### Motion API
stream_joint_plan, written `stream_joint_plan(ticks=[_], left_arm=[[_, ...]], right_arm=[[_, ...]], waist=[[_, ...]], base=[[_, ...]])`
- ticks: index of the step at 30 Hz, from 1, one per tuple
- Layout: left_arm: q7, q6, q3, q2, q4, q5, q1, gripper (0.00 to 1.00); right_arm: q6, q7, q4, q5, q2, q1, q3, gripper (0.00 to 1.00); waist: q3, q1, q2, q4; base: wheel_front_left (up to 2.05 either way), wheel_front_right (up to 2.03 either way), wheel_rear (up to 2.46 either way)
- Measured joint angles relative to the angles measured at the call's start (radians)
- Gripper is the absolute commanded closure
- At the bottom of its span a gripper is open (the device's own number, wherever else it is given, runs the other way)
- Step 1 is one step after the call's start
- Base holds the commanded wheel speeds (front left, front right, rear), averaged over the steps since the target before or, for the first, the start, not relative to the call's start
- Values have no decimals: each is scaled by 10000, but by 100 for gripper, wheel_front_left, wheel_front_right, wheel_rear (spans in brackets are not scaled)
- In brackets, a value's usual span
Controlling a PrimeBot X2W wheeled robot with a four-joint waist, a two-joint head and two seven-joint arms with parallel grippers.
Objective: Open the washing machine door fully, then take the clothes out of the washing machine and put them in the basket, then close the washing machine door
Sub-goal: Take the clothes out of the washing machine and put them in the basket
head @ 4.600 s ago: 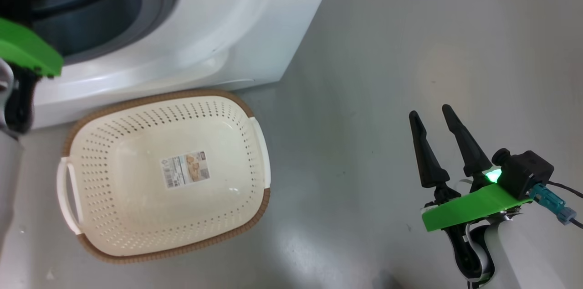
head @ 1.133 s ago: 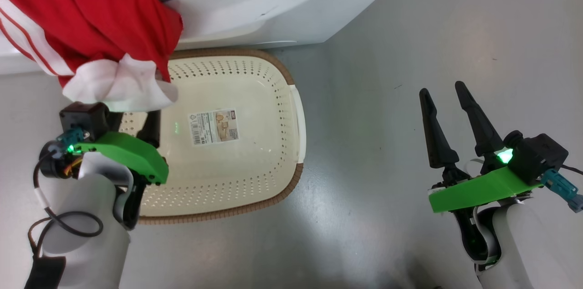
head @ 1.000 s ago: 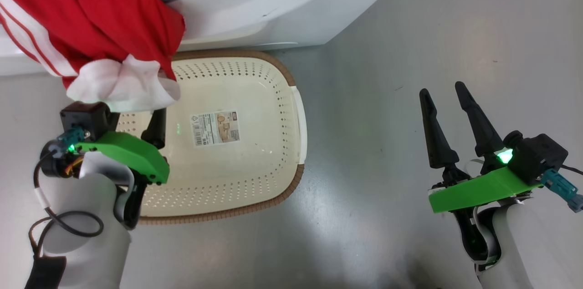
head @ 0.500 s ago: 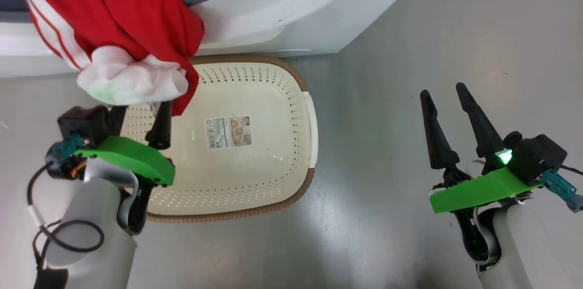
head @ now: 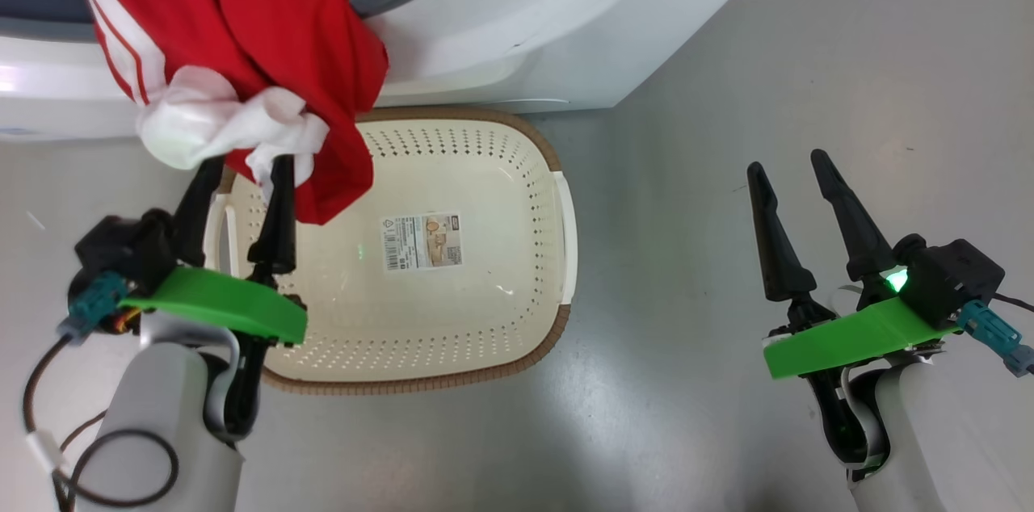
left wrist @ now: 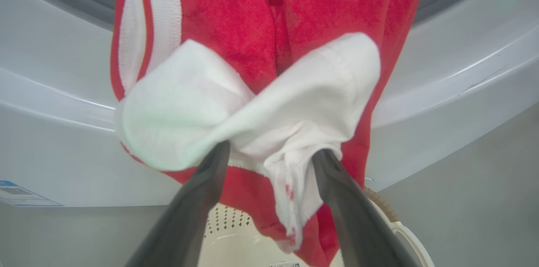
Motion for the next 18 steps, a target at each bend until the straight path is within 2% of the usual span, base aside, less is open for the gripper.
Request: stream_joint_plan(ticks=[18], left_arm=[[-2, 0, 1172, -222, -2598, 616, 1889, 0]], right_arm=[[0, 0, 0, -113, -2, 65, -111, 0]], waist=[[-192, 0, 0, 168]], base=[[0, 0, 0]])
